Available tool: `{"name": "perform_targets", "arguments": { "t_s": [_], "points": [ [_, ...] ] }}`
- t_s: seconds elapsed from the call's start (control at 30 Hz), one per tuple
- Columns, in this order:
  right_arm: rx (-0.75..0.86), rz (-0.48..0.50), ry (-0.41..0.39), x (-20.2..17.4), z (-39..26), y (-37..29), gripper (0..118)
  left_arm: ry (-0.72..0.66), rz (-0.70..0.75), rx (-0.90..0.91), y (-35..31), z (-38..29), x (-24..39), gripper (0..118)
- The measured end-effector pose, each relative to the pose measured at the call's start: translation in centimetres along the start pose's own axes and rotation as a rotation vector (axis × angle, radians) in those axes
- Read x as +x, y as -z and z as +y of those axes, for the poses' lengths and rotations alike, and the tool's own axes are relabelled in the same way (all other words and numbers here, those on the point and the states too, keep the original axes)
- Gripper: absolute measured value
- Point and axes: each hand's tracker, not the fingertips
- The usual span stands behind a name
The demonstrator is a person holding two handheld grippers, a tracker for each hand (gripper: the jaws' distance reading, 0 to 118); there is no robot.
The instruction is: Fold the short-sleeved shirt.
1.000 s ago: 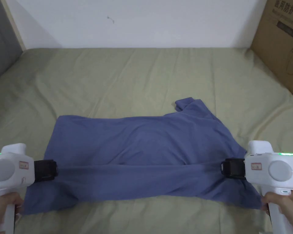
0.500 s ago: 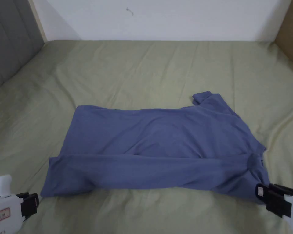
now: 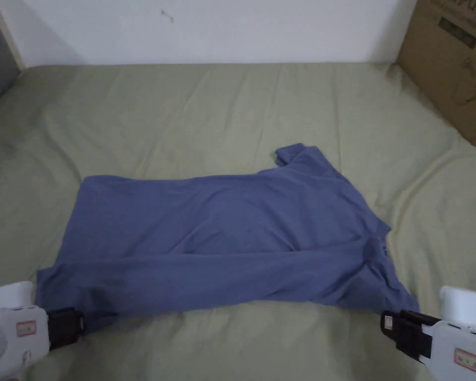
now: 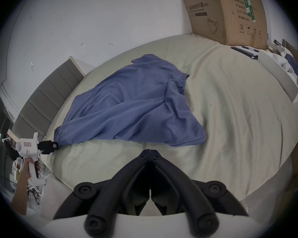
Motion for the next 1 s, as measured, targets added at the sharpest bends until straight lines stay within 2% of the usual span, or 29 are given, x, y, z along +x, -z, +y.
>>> {"name": "perform_targets", "arguments": {
  "t_s": [0.03,0.07,0.1,0.13,0.17,0.2,0.23,0.27,0.4,0.43,0.47,0.5,0.53,0.57,0.6,0.63,0.67,0.7,0.77,0.8,0.9,1.0],
  "points": [
    [0.007,-0.012,-0.002,0.1,0.0,0.0,0,0.045,-0.024,0.025,-0.7,0.2,0.2,58],
    [0.016,-0.023,-0.012,0.3,0.1,0.1,0,0.053,-0.017,0.033,-1.1,0.4,0.3,51],
    [0.02,-0.037,-0.021,0.4,0.4,0.4,2,0.033,-0.031,0.038,-1.2,0.5,0.2,26],
    [0.014,-0.05,-0.032,0.9,0.6,0.8,15,-0.018,-0.101,0.046,-1.2,0.8,-0.4,9],
    [-0.005,-0.064,-0.061,1.1,1.0,1.4,36,-0.082,-0.096,0.0,-1.1,0.9,-0.6,9],
    [-0.024,-0.082,-0.072,1.3,1.5,2.0,71,-0.07,-0.098,0.015,-1.1,0.9,-0.6,9],
    [-0.036,-0.096,-0.083,1.4,1.9,2.6,97,-0.059,-0.094,0.017,-1.5,0.7,-0.2,9],
    [-0.029,-0.093,-0.096,1.8,2.3,3.3,108,-0.042,-0.089,0.019,-1.6,0.5,0.1,9],
    [-0.052,-0.128,-0.125,3.0,4.3,6.4,104,-0.005,-0.083,0.016,-2.2,0.6,0.6,9],
    [-0.07,-0.125,-0.134,3.5,4.4,7.5,99,0.001,-0.088,0.01,-2.3,0.6,0.6,9],
    [-0.117,-0.144,-0.12,3.8,4.4,8.8,87,0.002,-0.095,0.006,-2.5,0.7,0.5,9],
    [-0.169,-0.167,-0.101,3.7,4.3,9.6,81,-0.003,-0.101,0.003,-2.4,0.9,0.2,9],
    [-0.139,-0.165,-0.129,3.5,4.2,9.8,79,-0.008,-0.106,0.002,-2.6,0.9,0.1,9],
    [-0.121,-0.172,-0.154,3.0,4.5,8.9,69,-0.011,-0.112,0.003,-2.8,0.9,0.1,9],
    [-0.119,-0.157,-0.201,2.6,4.7,8.0,47,-0.014,-0.116,0.005,-3.1,0.9,0.0,9],
    [-0.101,-0.207,-0.258,2.3,4.7,7.5,10,-0.012,-0.122,0.008,-3.1,1.1,-0.2,9],
    [-0.12,-0.135,-0.27,2.5,4.8,7.3,6,-0.006,-0.127,0.01,-3.3,1.2,-0.2,9],
    [-0.115,-0.174,-0.25,2.3,4.8,7.2,6,-0.006,-0.137,0.007,-3.5,1.2,-0.1,9],
    [-0.136,-0.154,-0.211,2.9,5.5,7.2,6,0.004,-0.141,0.013,-3.8,1.5,-0.3,9],
    [-0.125,-0.138,-0.151,3.0,5.8,6.7,6,0.008,-0.147,0.015,-4.1,1.5,-0.4,9],
    [-0.079,-0.107,-0.084,3.5,6.5,4.6,6,0.004,-0.173,0.024,-5.3,1.7,-1.1,9],
    [-0.076,-0.086,-0.103,3.1,6.5,1.5,6,0.024,-0.195,0.035,-6.9,1.4,-1.6,9]
  ]
}}
